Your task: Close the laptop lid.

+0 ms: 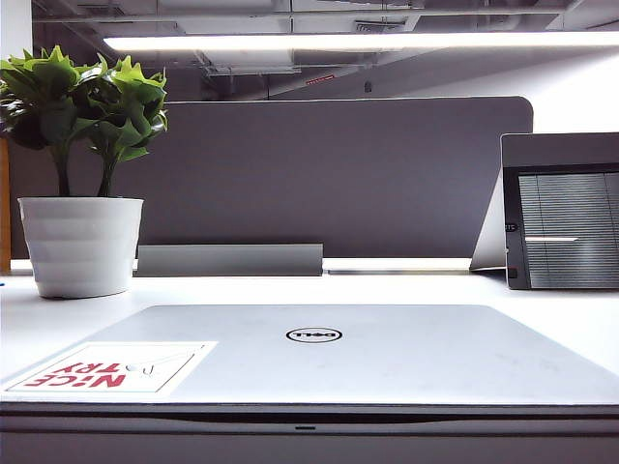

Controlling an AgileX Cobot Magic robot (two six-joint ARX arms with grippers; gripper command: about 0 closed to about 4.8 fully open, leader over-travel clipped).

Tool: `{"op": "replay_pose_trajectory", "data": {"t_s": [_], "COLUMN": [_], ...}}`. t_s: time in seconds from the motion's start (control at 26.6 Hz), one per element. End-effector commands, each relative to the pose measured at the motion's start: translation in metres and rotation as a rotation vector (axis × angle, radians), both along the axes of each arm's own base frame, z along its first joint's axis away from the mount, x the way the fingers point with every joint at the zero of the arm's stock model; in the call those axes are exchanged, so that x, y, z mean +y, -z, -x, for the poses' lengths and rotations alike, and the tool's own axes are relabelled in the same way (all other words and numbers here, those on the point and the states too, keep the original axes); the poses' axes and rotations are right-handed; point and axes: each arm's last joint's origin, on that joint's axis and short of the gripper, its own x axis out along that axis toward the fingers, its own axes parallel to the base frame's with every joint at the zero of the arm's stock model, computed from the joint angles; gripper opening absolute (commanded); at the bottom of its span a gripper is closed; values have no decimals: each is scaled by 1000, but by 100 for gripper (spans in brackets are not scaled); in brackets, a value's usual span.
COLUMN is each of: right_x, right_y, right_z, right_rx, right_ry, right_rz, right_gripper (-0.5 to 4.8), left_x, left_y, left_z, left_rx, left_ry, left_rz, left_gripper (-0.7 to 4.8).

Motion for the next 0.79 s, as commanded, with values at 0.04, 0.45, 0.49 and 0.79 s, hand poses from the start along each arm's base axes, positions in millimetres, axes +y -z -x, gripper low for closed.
{"op": "replay_pose_trajectory", "data": {"t_s": [0.04,0.45,0.49,0.79], "right_x": [3,7,7,8], "right_y": [0,0,0,-2], "right_z": [0,0,0,0], "right_rx": [-4,-4,-5,-27], "right_ry": [-36,-77,-77,-80], "right_rz": [-4,-3,-3,1], "right_gripper": [-4,-4,-4,-4], "left_x": [0,0,0,0], "left_y": [-1,-1,-1,-1], "left_z": [0,0,0,0], "left_rx": [-11,-11,-11,-11], "left_ry": [-1,-1,-1,-1], "left_rz": [2,2,2,2], "left_gripper": [-5,-5,-5,-5]}}
